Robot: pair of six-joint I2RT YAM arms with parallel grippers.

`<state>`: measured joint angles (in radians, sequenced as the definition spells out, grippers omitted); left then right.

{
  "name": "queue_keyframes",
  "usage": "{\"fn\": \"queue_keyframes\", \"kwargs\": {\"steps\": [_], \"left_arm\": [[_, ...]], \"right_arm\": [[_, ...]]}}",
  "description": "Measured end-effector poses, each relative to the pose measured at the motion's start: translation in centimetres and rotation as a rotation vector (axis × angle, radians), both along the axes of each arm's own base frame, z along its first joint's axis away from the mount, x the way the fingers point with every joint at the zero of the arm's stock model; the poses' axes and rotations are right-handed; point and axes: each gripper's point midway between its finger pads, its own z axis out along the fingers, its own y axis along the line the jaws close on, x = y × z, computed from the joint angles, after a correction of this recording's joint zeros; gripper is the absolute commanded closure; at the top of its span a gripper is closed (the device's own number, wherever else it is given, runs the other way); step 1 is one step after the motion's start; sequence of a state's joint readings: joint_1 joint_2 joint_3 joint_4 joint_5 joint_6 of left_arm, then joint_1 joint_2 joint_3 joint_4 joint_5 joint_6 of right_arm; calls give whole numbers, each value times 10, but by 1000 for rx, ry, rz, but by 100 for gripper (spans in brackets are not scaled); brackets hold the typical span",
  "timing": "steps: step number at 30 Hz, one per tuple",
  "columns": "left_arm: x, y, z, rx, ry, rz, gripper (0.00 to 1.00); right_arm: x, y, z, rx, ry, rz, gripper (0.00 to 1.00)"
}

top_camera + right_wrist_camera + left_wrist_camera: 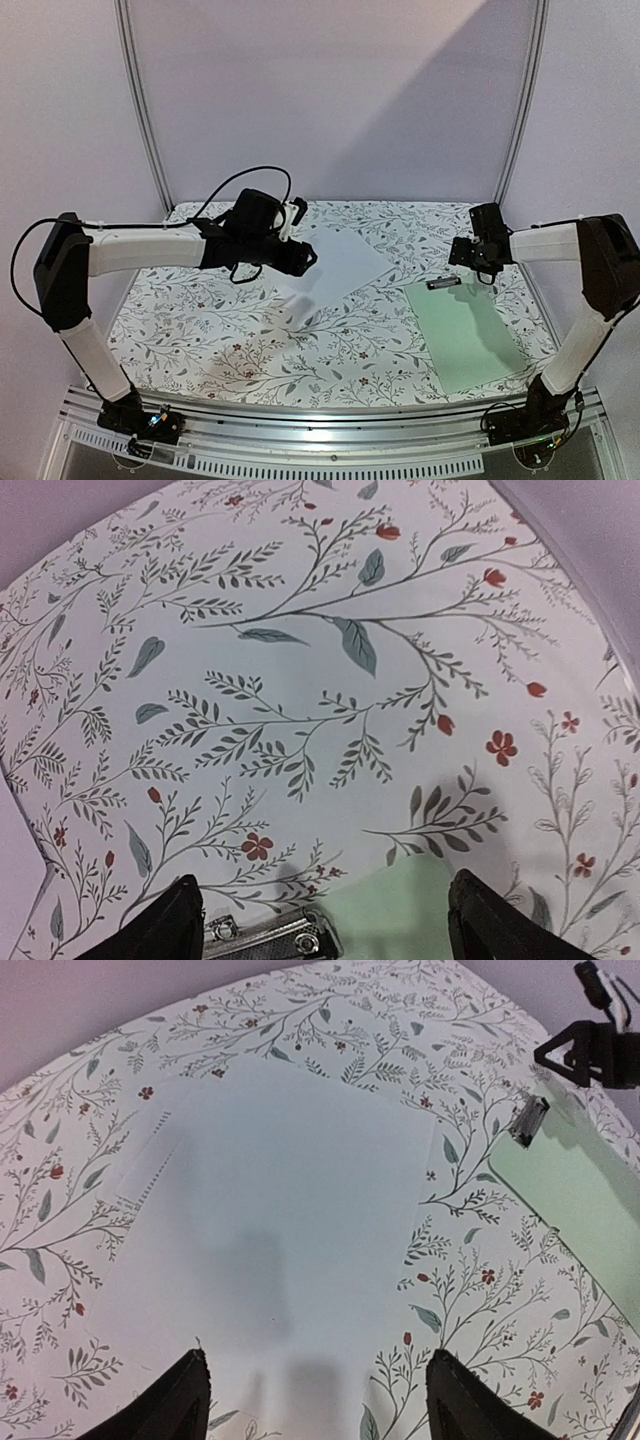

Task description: Put the files into the folder

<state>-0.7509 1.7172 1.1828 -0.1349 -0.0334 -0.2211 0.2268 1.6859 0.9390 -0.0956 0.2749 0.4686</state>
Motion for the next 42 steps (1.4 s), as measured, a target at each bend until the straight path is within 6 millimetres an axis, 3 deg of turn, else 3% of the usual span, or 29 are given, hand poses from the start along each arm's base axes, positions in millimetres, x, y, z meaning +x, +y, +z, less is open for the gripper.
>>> {"fn": "queue_keyframes", "kwargs": {"steps": [5,9,17,25,29,33,37,42], "left_arm": [[-2,-2,0,12,2,-11,26],[-1,-3,2,13,1,-12,26],[-1,-3,3,13,0,-12,27],[-1,0,1,28,2,0,26],[0,1,1,33,1,5,26],[1,1,1,34,0,7,26],[1,0,-4,40,9,3,24],[-6,-11,-17,47,43,-40,24]], "right_arm": [[1,16,-35,65,87,42,22],[-3,25,-52,107,131,74,25],[10,57,-54,167,99,184,31],[-2,117,-52,220,97,351,32],[-20,163,-49,286,113,487,34],[-34,189,-47,338,136,572,31],[-37,186,-38,319,140,571,27],[-27,167,17,273,16,516,25]]}}
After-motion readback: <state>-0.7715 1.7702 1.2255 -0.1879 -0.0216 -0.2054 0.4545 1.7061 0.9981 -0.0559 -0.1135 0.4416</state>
